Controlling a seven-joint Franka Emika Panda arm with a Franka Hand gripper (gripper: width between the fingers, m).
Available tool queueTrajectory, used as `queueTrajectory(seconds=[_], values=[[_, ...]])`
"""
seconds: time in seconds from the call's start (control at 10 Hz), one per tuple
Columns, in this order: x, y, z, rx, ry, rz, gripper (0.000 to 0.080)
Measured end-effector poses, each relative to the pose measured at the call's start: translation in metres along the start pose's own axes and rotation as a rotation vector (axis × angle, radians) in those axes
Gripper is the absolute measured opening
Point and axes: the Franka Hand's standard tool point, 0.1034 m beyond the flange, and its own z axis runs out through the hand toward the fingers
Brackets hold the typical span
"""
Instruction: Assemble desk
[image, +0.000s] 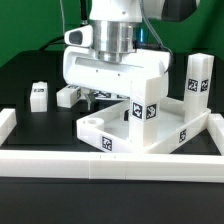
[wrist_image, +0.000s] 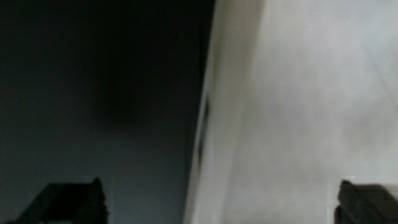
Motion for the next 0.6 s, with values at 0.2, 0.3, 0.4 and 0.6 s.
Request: queueTrajectory(seconds=[0.2,0.3,0.4,0.6], values=[[-0.0012,0.0005,0.0021,-0.003,-0.002,-0.001,0.0649],[-0.0002,-0.0004,0.0014,-0.001,-0.001,-0.001,0.0511],[-0.0006,-0.0001,0.002,-0.002,-0.002,-0.002,0.0371],[-0.0005,0.0001,0.0021,-0.002,-0.002,-0.001,0.0236]])
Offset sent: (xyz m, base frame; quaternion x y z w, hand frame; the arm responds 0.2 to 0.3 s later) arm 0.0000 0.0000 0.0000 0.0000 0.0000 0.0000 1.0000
